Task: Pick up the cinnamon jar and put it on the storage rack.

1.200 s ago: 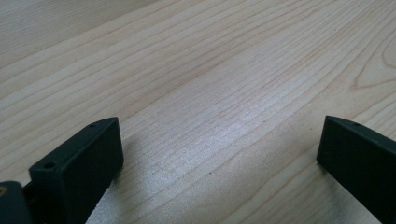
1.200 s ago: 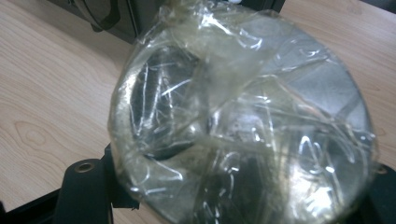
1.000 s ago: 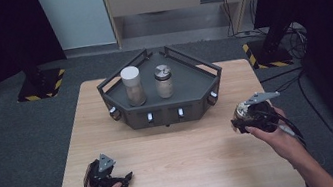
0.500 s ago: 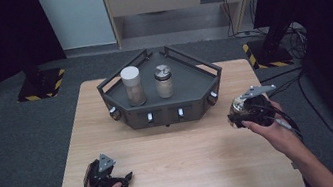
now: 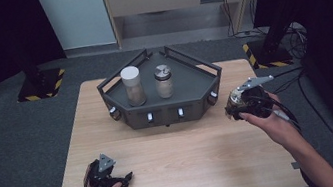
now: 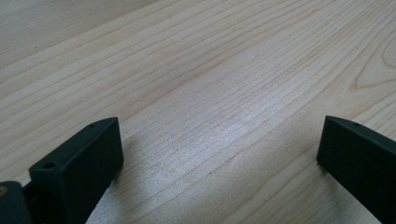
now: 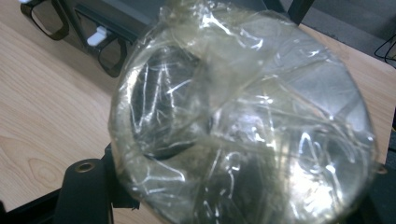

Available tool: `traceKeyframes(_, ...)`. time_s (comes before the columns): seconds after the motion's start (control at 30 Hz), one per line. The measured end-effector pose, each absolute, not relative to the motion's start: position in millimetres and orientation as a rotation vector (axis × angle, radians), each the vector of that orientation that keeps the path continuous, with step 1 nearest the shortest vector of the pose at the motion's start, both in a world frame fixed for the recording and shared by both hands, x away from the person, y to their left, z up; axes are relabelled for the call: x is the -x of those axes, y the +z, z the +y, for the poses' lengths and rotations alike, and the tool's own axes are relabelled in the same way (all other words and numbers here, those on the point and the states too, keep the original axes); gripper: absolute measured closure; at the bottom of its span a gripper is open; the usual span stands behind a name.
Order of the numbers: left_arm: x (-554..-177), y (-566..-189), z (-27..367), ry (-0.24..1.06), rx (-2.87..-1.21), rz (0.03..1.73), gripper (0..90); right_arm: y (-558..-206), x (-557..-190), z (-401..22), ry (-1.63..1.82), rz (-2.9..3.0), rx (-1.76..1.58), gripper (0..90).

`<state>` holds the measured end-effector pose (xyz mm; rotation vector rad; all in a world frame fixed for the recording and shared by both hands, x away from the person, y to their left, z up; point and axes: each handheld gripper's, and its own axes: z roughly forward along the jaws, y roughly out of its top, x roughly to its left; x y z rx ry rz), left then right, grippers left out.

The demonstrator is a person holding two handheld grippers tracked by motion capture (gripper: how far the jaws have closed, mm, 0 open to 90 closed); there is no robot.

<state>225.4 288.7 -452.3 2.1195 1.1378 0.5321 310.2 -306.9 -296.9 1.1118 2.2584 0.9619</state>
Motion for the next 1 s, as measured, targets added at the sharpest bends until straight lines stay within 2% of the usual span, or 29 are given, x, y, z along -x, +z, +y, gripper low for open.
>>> traceKeyframes(1.0,-225,-452,289,0.532,-2.12,1.137,0.0,-271,-343,-284,0.958,2.275,-1.08,31.1)
